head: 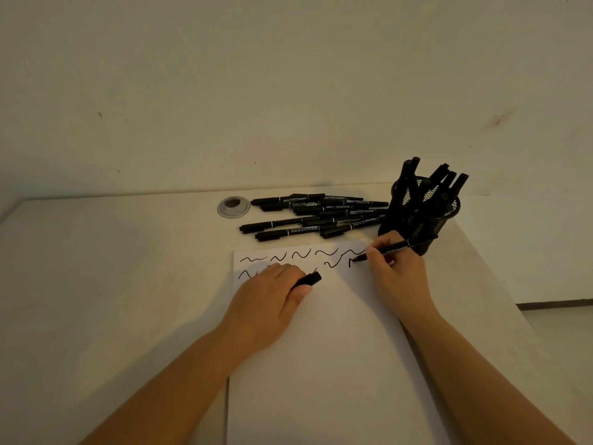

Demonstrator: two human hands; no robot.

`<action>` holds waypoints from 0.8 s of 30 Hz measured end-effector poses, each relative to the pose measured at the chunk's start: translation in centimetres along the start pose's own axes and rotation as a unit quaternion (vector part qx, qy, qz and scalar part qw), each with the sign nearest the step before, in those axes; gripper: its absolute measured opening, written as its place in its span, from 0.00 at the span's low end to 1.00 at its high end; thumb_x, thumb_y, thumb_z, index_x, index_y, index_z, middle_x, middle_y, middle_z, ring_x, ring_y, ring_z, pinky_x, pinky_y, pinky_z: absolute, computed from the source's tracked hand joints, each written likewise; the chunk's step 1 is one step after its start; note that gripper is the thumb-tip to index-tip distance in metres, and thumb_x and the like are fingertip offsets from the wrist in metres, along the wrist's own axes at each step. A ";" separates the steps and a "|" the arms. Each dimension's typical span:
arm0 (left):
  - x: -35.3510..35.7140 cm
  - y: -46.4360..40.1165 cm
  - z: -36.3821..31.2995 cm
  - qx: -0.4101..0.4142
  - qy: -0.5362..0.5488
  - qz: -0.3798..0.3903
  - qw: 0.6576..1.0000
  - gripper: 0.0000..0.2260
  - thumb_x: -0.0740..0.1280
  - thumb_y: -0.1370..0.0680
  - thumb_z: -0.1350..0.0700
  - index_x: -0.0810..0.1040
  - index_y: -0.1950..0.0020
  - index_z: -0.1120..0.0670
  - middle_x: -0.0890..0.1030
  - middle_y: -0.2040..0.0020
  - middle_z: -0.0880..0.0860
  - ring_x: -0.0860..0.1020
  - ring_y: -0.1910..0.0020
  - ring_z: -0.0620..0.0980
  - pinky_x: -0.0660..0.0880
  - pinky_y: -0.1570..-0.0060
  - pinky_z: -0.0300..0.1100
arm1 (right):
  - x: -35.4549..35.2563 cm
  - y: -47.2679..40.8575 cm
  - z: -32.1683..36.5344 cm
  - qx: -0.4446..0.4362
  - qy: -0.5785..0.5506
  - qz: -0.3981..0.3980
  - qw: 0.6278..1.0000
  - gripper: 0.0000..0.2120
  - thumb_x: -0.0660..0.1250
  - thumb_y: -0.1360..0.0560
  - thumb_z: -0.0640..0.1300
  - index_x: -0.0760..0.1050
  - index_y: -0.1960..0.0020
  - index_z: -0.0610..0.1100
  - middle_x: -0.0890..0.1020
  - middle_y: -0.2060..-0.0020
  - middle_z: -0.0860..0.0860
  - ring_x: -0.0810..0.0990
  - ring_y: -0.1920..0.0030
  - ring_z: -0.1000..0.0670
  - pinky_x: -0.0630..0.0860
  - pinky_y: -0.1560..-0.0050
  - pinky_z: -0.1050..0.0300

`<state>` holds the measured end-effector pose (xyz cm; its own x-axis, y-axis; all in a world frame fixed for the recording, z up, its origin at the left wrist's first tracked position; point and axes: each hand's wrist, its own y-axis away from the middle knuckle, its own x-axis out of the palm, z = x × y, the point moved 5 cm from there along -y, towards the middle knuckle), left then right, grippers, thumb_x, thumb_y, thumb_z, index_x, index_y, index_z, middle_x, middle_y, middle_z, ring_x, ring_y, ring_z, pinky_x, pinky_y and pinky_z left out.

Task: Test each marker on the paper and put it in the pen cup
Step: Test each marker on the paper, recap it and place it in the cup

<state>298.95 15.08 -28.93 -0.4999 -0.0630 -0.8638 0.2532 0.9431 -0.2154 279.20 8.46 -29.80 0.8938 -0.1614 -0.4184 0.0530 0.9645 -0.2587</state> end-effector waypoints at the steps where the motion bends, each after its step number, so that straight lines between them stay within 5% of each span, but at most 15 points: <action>1: 0.1 0.0 0.0 -0.002 0.002 0.000 1.000 0.14 0.52 0.20 0.48 0.73 0.45 0.55 0.76 0.52 0.51 0.72 0.53 0.50 0.71 0.54 0.46 | -0.3 0.0 -0.1 0.004 0.006 -0.013 1.000 0.06 0.63 0.26 0.40 0.72 0.61 0.47 0.75 0.70 0.53 0.73 0.70 0.61 0.68 0.70 0.69; 3: 0.1 0.0 0.1 -0.004 0.007 -0.001 1.000 0.13 0.53 0.20 0.49 0.73 0.45 0.54 0.76 0.52 0.50 0.72 0.54 0.49 0.71 0.54 0.45 | -1.1 0.1 -0.4 0.012 0.033 -0.044 0.998 0.05 0.62 0.26 0.42 0.71 0.61 0.47 0.75 0.73 0.52 0.73 0.72 0.57 0.69 0.71 0.63; 7: 0.1 0.0 0.1 -0.011 0.015 0.002 1.000 0.13 0.54 0.20 0.49 0.73 0.45 0.53 0.76 0.53 0.50 0.72 0.54 0.48 0.71 0.54 0.45 | -1.7 0.3 -0.1 -0.005 0.002 -0.082 0.997 0.04 0.64 0.25 0.44 0.72 0.55 0.52 0.78 0.65 0.57 0.76 0.64 0.62 0.70 0.69 0.70; 13: 0.1 0.0 0.1 -0.017 0.021 0.007 1.000 0.14 0.52 0.20 0.47 0.73 0.46 0.53 0.76 0.54 0.49 0.72 0.55 0.48 0.70 0.55 0.44 | -1.9 0.8 1.4 0.005 -0.090 -0.070 0.993 0.11 0.64 0.25 0.40 0.73 0.58 0.57 0.79 0.63 0.54 0.75 0.66 0.62 0.71 0.67 0.72; 19: -0.1 0.0 0.1 -0.022 0.035 0.002 0.999 0.12 0.54 0.20 0.49 0.73 0.47 0.53 0.75 0.56 0.48 0.71 0.58 0.46 0.68 0.59 0.40 | -0.1 2.0 4.0 0.056 -0.263 0.013 0.963 0.10 0.58 0.22 0.39 0.75 0.58 0.46 0.82 0.71 0.50 0.78 0.70 0.54 0.74 0.71 0.64; 24: -0.2 0.1 0.2 -0.023 0.041 -0.002 0.999 0.15 0.52 0.21 0.46 0.74 0.46 0.52 0.75 0.56 0.47 0.71 0.60 0.45 0.64 0.64 0.34 | 1.0 3.5 3.2 0.099 -0.296 0.023 0.950 0.09 0.58 0.22 0.35 0.71 0.59 0.43 0.81 0.73 0.48 0.76 0.73 0.52 0.74 0.71 0.63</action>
<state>299.22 15.13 -28.82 -0.5678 -0.0409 -0.8221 0.2138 0.9571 -0.1953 281.71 12.33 -28.35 0.9878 -0.0277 0.1529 0.0371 0.9976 -0.0593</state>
